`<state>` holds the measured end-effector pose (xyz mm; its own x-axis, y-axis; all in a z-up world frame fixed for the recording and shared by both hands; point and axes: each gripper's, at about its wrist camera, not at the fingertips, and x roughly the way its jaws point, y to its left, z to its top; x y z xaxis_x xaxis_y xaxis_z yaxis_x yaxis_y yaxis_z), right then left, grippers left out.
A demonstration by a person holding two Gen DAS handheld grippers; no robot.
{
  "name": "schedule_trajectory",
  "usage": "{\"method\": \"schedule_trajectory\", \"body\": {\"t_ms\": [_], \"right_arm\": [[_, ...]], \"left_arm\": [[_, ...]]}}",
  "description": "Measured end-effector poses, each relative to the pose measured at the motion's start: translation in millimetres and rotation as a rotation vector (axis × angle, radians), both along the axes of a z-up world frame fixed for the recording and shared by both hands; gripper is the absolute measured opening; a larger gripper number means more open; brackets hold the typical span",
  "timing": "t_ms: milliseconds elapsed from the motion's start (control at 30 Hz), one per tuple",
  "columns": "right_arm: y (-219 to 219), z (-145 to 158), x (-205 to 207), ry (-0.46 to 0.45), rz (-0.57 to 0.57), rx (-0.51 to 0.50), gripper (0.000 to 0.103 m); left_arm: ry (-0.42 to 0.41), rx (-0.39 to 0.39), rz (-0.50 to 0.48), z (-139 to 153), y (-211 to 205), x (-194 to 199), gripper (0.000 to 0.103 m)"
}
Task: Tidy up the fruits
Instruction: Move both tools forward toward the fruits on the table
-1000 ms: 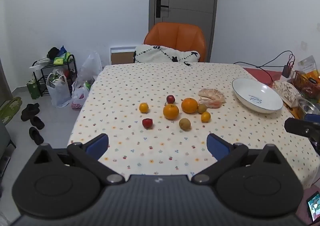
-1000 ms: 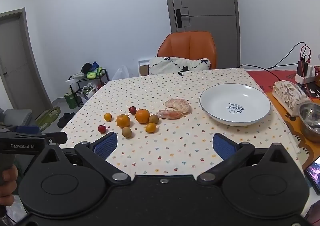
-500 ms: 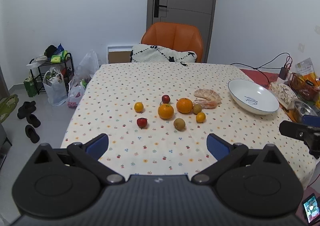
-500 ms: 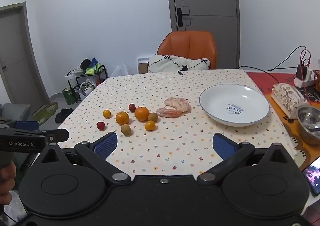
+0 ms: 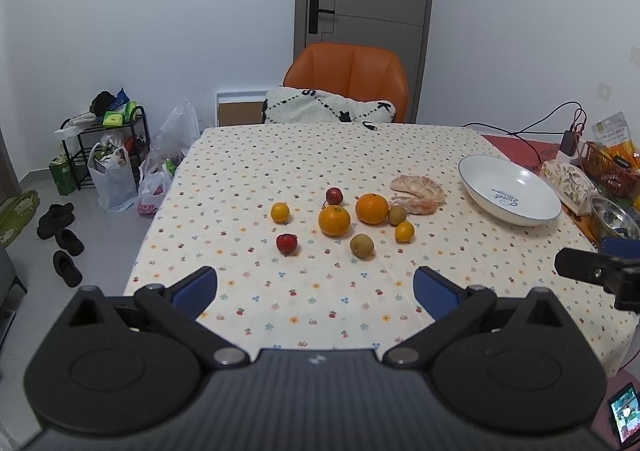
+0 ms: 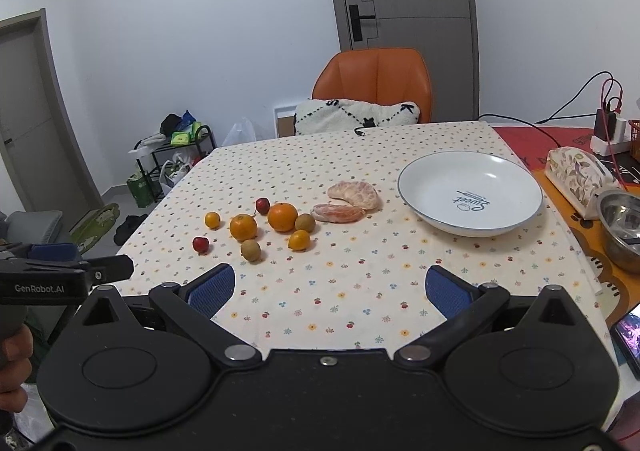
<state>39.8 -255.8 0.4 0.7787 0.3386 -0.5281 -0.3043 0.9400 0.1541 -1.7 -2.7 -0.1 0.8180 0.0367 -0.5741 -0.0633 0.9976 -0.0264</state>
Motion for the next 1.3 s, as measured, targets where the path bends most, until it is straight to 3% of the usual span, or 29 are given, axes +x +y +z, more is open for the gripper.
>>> {"method": "schedule_trajectory", "body": {"t_ms": [1300], "right_arm": [[1.3, 2.0, -2.0, -0.005, -0.002, -0.010, 0.103]], "left_arm": [[-0.021, -0.019, 0.009, 4.4, 5.3, 0.2, 0.103]]}}
